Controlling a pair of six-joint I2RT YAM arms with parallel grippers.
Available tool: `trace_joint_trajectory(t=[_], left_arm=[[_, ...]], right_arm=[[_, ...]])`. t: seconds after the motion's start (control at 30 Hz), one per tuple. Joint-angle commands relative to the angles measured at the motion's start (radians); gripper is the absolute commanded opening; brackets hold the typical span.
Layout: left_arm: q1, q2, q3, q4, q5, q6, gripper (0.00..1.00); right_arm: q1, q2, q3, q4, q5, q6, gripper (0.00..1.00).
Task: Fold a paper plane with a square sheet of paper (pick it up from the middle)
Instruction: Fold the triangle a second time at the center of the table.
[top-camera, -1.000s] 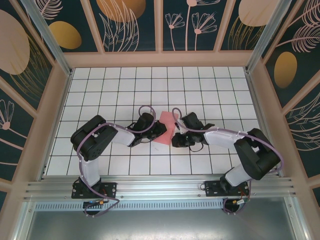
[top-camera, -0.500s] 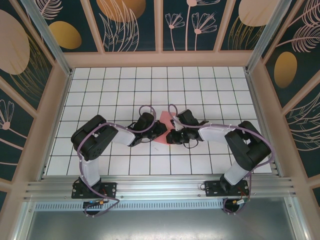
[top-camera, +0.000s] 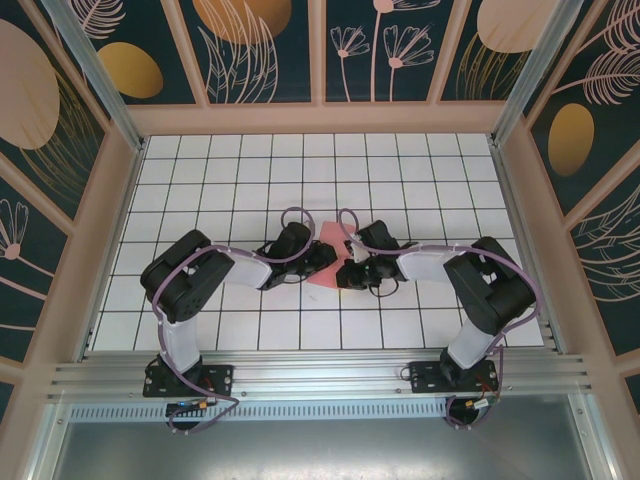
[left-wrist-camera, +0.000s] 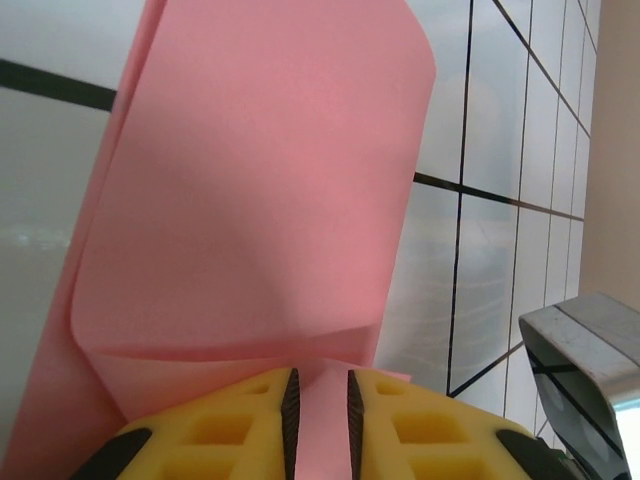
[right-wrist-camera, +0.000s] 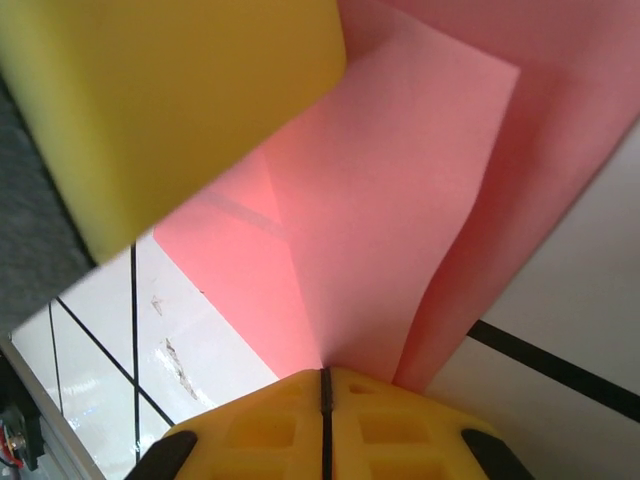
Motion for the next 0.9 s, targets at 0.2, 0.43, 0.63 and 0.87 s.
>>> trace_joint_trajectory(t=[0.2, 0.43, 0.63, 0.87], left_arm=[[0.002, -0.118, -0.009, -0.082, 0.053, 0.003, 0.14], [-0.028, -0.111, -0.07, -0.049, 0.074, -0.049, 0.04], [-0.053, -0.066, -0.071, -0.025, 0.063, -0.064, 0.05], [-0.058, -0.021, -0.071, -0.04, 0.048, -0.059, 0.08]], right_arm=[[-0.002, 0.037, -0.033, -0.048, 0.023, 0.001, 0.09], [-0.001, 0.027, -0.029, -0.042, 0.027, 0.006, 0.09], [-0.001, 0.031, -0.025, -0.043, 0.028, 0.008, 0.09], [0.001, 0.031, -0.013, -0.053, 0.031, 0.003, 0.09]])
